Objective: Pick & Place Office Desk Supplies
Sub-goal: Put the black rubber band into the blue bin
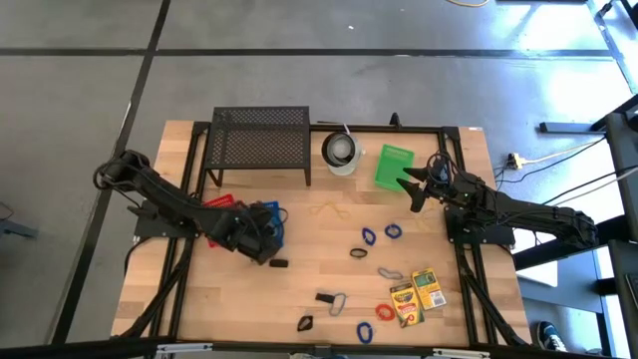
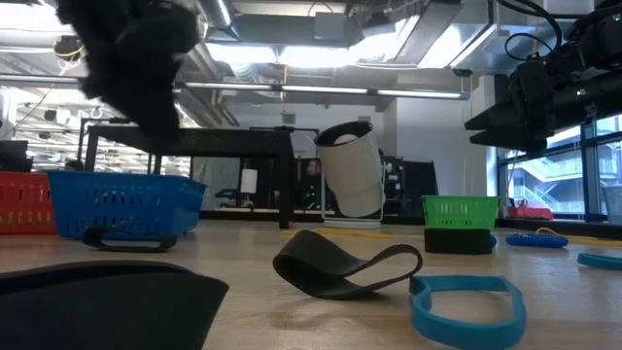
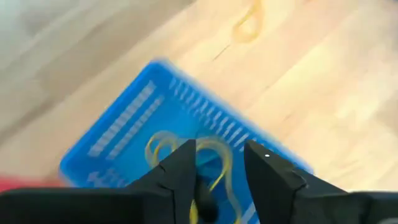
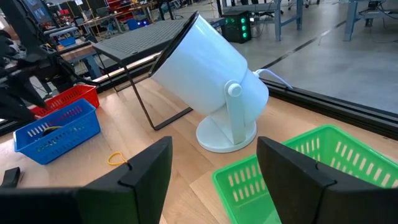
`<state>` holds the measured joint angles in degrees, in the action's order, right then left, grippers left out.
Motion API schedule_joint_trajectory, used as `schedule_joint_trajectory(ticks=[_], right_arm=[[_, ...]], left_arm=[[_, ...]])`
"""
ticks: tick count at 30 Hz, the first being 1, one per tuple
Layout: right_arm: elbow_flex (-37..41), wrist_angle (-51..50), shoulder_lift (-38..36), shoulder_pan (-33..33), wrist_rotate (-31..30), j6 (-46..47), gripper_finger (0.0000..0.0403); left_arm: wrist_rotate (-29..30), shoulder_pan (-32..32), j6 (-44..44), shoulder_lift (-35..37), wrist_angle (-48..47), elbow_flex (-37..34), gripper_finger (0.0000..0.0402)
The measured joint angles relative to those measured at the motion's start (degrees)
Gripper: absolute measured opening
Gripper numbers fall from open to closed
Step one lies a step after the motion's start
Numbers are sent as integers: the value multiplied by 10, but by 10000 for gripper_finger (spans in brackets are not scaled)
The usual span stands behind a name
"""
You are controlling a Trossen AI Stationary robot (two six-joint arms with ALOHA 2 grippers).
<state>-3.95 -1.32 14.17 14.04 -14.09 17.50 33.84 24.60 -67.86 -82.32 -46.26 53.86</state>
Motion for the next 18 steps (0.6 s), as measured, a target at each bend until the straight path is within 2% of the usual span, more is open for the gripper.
schedule_joint_trajectory(ticks=[3, 8, 15, 18], right_arm=[[0, 0, 0, 0, 0, 0, 237], [0, 0, 0, 0, 0, 0, 237], [0, 0, 0, 0, 0, 0, 237], [0, 0, 0, 0, 0, 0, 237]], left_arm=[[16, 0, 80, 0, 78, 0, 134], [-8, 2, 213, -10, 216, 0, 135], [-5, -5, 348, -47, 384, 0, 158], [-20, -12, 390, -71, 438, 0, 176]])
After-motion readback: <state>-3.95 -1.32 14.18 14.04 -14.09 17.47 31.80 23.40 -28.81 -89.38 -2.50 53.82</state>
